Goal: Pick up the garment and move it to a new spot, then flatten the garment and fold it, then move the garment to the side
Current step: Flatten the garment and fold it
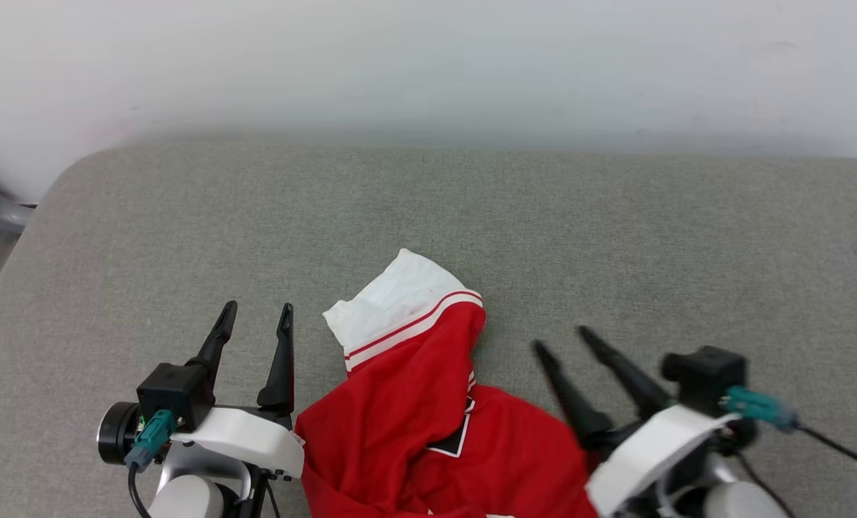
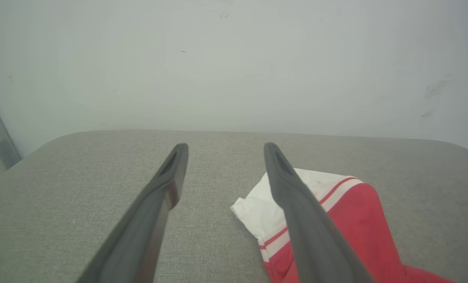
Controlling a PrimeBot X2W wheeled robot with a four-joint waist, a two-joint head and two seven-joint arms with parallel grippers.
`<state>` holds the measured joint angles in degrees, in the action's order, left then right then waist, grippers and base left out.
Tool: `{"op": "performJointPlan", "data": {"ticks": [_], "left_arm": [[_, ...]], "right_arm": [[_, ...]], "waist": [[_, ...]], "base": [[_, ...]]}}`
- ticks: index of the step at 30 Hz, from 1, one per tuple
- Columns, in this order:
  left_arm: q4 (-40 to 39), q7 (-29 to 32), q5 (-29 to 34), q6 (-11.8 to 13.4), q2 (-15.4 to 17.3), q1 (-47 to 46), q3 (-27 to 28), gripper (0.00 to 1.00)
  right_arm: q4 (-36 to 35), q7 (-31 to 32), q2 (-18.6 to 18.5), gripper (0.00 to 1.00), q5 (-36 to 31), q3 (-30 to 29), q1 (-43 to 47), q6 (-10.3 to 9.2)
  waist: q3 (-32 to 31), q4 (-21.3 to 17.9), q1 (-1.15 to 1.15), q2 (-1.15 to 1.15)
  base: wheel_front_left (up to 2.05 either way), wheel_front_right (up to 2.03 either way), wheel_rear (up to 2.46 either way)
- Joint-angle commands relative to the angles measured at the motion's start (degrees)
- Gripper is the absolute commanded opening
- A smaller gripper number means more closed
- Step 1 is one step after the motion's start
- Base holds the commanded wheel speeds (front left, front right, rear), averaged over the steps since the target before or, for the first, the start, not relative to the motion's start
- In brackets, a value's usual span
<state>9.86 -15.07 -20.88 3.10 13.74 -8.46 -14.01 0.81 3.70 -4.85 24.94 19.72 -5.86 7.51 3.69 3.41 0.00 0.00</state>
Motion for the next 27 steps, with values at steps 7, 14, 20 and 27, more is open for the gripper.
{"op": "performJointPlan", "data": {"ticks": [7, 14, 20, 27], "left_arm": [[-0.7, -0.14, 0.14, 0.53, 0.33, 0.53, 0.33, 1.0], [-1.11, -0.14, 0.07, 0.51, 0.37, -0.6, 0.18, 1.0], [-1.45, -0.14, 0.09, 0.09, -0.06, -1.58, 0.05, 1.0], [-1.25, -0.14, 0.3, -0.53, -0.83, -2.3, 0.6, 1.0]], "right_arm": [[1.1, 9.04, -2.35, 1.0, -2.47, -11.47, 3.82, -0.04], [2.51, 22.35, -6.36, 1.0, -0.76, -8.16, 3.2, -0.04], [5.89, 26.74, -8.5, 1.0, 1.87, -3.26, 1.0, -0.04], [12.94, 30.82, -9.74, 1.0, 3.22, 3.13, -0.64, -0.04]], "waist": [[0.31, -0.47, 0.0, 0.0], [1.84, -0.16, 0.0, 0.0], [3.94, 1.13, 0.0, 0.0], [6.12, 2.57, 0.0, 0.0]], "base": [[0.0, 0.0, 0.0], [0.0, 0.0, 0.0], [0.0, 0.0, 0.0], [0.0, 0.0, 0.0]]}}
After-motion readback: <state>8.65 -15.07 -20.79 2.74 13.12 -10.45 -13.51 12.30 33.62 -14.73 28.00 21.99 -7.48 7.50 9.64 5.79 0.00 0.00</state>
